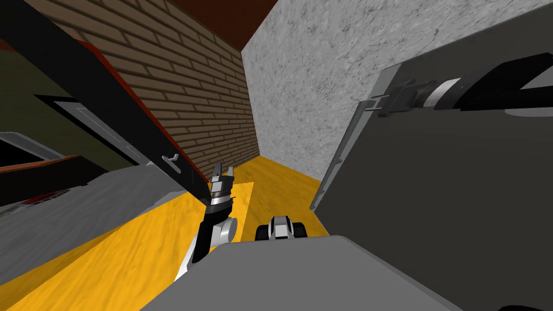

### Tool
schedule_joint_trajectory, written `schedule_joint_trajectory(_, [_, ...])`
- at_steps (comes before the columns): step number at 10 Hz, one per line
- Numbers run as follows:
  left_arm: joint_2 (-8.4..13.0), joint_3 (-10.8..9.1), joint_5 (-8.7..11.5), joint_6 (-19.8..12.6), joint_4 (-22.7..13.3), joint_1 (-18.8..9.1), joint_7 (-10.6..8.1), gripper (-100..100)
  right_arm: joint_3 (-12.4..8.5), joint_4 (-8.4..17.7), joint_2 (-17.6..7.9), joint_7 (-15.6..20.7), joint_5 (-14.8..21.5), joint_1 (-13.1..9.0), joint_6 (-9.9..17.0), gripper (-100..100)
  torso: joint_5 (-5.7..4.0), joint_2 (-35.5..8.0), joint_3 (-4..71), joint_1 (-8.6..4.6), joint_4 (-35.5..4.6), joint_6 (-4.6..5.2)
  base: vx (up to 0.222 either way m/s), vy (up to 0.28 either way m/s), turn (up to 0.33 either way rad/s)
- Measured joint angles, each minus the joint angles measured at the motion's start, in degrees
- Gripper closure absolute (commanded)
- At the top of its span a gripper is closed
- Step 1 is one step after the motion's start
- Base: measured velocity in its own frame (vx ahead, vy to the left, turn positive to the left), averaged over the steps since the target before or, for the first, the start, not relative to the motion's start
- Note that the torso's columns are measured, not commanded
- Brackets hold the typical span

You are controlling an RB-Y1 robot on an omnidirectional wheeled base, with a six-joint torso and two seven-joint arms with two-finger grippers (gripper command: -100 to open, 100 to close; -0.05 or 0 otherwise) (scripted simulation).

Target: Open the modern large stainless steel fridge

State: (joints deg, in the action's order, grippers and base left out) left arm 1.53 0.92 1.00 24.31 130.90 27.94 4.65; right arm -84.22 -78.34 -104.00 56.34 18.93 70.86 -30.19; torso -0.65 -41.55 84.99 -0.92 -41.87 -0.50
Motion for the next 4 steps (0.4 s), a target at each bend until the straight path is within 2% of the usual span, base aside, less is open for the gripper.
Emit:
schedule_joint_trajectory(1, [0.00,0.00,0.00,0.00,0.00,0.00,0.00,0,-0.24,-0.82,-1.23,0.44,-0.77,-0.08,0.36,100,0.02,-0.03,-0.02,0.12,0.03,-0.01,-0.191,0.018,-0.070])
schedule_joint_trajectory(2, [0.00,0.00,0.00,0.00,0.00,-0.01,0.00,0,-1.33,-2.47,-2.53,-0.16,-0.30,-0.26,1.31,-100,0.21,-0.21,-0.12,0.44,0.03,0.08,-0.154,0.005,0.123])
schedule_joint_trajectory(4, [0.00,0.00,0.00,0.00,0.00,0.01,0.00,0,-1.51,0.14,-4.69,-1.50,1.36,-0.32,0.92,-100,0.65,-0.10,0.18,0.36,-0.26,0.45,-0.078,-0.029,0.105])
